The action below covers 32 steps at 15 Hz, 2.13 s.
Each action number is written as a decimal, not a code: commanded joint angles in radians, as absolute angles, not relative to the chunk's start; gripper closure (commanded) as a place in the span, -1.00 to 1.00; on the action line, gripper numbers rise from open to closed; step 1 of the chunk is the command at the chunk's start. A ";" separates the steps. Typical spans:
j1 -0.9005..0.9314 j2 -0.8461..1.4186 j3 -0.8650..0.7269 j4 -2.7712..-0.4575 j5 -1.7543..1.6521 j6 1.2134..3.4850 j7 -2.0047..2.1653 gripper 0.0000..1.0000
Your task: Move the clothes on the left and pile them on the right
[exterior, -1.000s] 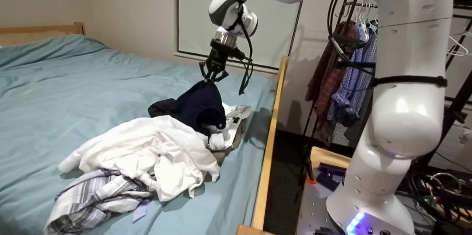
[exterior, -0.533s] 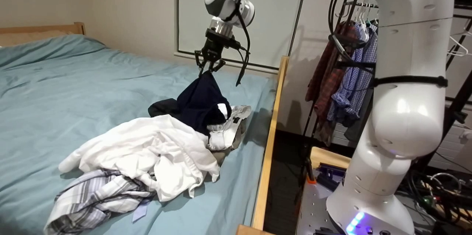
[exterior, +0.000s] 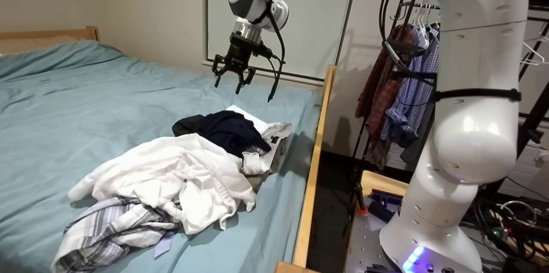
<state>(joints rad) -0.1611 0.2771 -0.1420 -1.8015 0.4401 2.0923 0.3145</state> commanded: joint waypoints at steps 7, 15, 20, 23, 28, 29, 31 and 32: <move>0.030 0.137 -0.029 -1.987 0.178 2.031 0.351 -1.00; 0.186 0.223 0.073 -2.030 -0.097 2.118 0.421 -1.00; 0.180 0.329 0.064 -2.012 -0.063 2.290 0.386 -1.00; 0.175 0.396 0.062 -1.993 -0.053 2.369 0.348 -1.00; 0.209 0.465 0.024 -1.959 -0.139 2.386 0.353 -1.00; 0.213 0.473 0.020 -1.952 -0.148 2.386 0.354 -0.52; 0.219 0.484 0.015 -1.943 -0.162 2.386 0.351 -0.34; 0.220 0.487 0.015 -1.940 -0.162 2.387 0.348 -0.21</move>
<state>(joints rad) 0.2101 0.4669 0.0289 -1.9593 -0.1358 2.3732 0.3714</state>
